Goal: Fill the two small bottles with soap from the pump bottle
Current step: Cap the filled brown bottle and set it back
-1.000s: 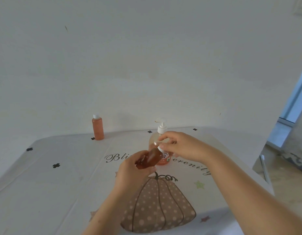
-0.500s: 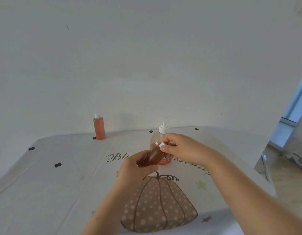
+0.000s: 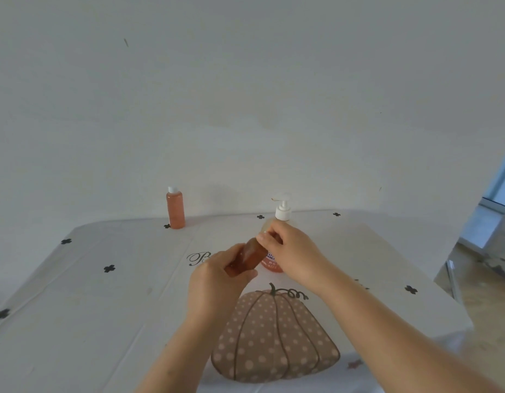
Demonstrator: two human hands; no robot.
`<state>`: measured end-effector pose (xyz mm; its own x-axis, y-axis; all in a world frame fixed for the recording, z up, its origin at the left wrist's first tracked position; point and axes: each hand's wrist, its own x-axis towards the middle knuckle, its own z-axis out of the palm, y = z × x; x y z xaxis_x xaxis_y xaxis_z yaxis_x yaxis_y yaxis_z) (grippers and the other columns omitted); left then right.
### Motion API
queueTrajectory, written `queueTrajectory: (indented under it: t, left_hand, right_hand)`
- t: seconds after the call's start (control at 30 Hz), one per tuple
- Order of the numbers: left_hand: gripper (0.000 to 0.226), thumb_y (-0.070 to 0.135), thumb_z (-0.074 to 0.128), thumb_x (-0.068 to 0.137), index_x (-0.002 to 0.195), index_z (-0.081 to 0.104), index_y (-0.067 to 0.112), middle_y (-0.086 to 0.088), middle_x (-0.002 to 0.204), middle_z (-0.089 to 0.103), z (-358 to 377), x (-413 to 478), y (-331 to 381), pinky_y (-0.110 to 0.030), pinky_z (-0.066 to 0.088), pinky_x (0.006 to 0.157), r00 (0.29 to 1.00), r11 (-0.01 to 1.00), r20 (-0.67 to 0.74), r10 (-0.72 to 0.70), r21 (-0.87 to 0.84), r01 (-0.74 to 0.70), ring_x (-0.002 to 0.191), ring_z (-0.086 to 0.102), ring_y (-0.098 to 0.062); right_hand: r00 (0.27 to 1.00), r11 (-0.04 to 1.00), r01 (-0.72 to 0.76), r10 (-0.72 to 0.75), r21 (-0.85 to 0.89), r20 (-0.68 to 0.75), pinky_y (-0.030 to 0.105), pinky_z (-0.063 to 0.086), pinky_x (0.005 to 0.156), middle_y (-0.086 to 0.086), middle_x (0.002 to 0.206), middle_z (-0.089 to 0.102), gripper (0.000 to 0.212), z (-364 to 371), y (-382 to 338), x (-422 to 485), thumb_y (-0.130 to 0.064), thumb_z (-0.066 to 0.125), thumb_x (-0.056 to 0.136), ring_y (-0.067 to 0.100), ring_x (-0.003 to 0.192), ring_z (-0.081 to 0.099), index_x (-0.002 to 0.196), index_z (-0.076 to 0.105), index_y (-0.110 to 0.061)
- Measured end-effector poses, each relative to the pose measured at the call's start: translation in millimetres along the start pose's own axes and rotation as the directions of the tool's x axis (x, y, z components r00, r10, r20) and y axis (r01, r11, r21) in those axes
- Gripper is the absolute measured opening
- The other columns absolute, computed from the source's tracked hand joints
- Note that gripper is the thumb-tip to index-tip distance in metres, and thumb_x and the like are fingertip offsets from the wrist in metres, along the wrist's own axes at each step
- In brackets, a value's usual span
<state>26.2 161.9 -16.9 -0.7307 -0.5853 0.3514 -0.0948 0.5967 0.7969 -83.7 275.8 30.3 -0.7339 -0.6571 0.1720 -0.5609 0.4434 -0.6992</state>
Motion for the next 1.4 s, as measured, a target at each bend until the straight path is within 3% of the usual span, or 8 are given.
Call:
queueTrajectory:
  t: [0.13, 0.27, 0.43, 0.57, 0.7, 0.9, 1.13, 1.4]
  left_hand:
    - [0.033, 0.026, 0.079, 0.077, 0.103, 0.063, 0.04, 0.02, 0.085, 0.065, -7.4, 5.1, -8.4, -0.016, 0.042, 0.068, 0.998, 0.998, -0.038, -0.05, -0.039, 0.048, 0.081, 0.059, 0.002]
    - [0.043, 0.026, 0.083, 0.073, 0.103, 0.054, 0.036, 0.016, 0.097, 0.066, -17.0, 18.6, -19.4, -0.033, 0.057, 0.075, 0.979, 0.961, -0.036, -0.202, -0.201, 0.191, 0.084, 0.067, -0.011]
    - [0.035, 0.024, 0.083, 0.075, 0.093, 0.053, 0.026, 0.002, 0.088, 0.072, -28.7, 36.6, -30.1, -0.026, 0.055, 0.051, 0.97, 0.926, -0.012, -0.245, -0.299, 0.23, 0.061, 0.066, -0.018]
    - [0.034, 0.025, 0.08, 0.077, 0.101, 0.056, 0.022, 0.007, 0.087, 0.073, -33.5, 57.8, -46.6, -0.026, 0.057, 0.065, 0.975, 0.946, 0.066, -0.211, -0.239, 0.221, 0.063, 0.066, -0.007]
    - [0.036, 0.028, 0.079, 0.078, 0.107, 0.058, 0.03, 0.017, 0.105, 0.063, -46.6, 88.5, -66.8, -0.02, 0.05, 0.076, 0.985, 0.985, 0.097, -0.144, -0.085, 0.152, 0.097, 0.061, -0.003]
    - [0.032, 0.024, 0.067, 0.087, 0.117, 0.055, 0.02, 0.006, 0.11, 0.062, -71.5, 143.5, -99.5, -0.029, 0.044, 0.073, 0.951, 0.965, -0.168, -0.259, 0.006, 0.264, 0.09, 0.062, -0.014]
    - [0.057, 0.03, 0.071, 0.083, 0.132, 0.045, 0.016, -0.002, 0.126, 0.055, -61.3, 188.0, -134.7, -0.029, 0.041, 0.073, 0.928, 0.938, -0.164, -0.334, 0.039, 0.344, 0.102, 0.06, -0.02]
    - [0.017, 0.041, 0.054, 0.093, 0.096, 0.053, 0.024, 0.01, 0.093, 0.061, -52.6, 204.7, -139.0, -0.028, 0.042, 0.062, 0.948, 0.951, -0.153, -0.279, 0.09, 0.294, 0.081, 0.062, -0.012]
  right_hand:
    - [0.998, 0.993, -0.045, 0.049, 0.109, -0.035, 0.037, 0.048, 0.076, -0.005, 0.076, 0.058, 0.022, 23.0, -4.9, 14.2, -0.048, 0.051, 0.102, 0.016, 0.072, 0.055, 0.089, 0.051, -0.03]
    - [0.999, 0.985, -0.042, 0.047, 0.168, -0.025, 0.041, 0.058, 0.091, -0.01, 0.097, 0.066, 0.033, 35.0, -15.7, 27.5, -0.054, 0.058, 0.096, 0.012, 0.09, 0.067, 0.116, 0.06, -0.028]
    - [0.995, 0.981, -0.048, 0.029, 0.189, 0.1, 0.027, 0.054, 0.078, -0.009, 0.102, 0.068, 0.034, 45.1, -25.4, 41.5, -0.042, 0.073, 0.089, 0.008, 0.09, 0.067, 0.117, 0.063, -0.025]
    - [0.994, 0.976, -0.071, 0.051, 0.205, 0.099, 0.035, 0.056, 0.092, -0.009, 0.107, 0.068, 0.036, 55.5, -31.4, 62.1, -0.037, 0.077, 0.087, 0.011, 0.098, 0.068, 0.116, 0.061, -0.024]
    - [0.995, 0.986, -0.079, 0.069, 0.145, 0.068, 0.038, 0.054, 0.094, -0.014, 0.101, 0.058, 0.036, 67.4, -37.9, 92.9, -0.033, 0.076, 0.089, 0.016, 0.101, 0.065, 0.114, 0.052, -0.02]
    - [0.992, 0.98, -0.108, 0.117, 0.167, -0.042, 0.048, 0.058, 0.088, -0.012, 0.098, 0.057, 0.046, 93.5, -42.8, 154.4, -0.036, 0.081, 0.081, 0.02, 0.099, 0.065, 0.11, 0.051, -0.019]
    - [0.983, 0.993, -0.116, 0.12, 0.039, -0.138, 0.033, 0.045, 0.074, -0.003, 0.104, 0.059, 0.047, 115.2, -49.1, 203.3, -0.039, 0.077, 0.086, 0.022, 0.095, 0.061, 0.113, 0.047, -0.014]
    - [0.978, 0.989, -0.148, 0.15, 0.029, -0.144, 0.032, 0.04, 0.07, -0.001, 0.105, 0.057, 0.05, 128.6, -42.8, 228.9, -0.041, 0.077, 0.086, 0.025, 0.092, 0.058, 0.109, 0.039, -0.017]
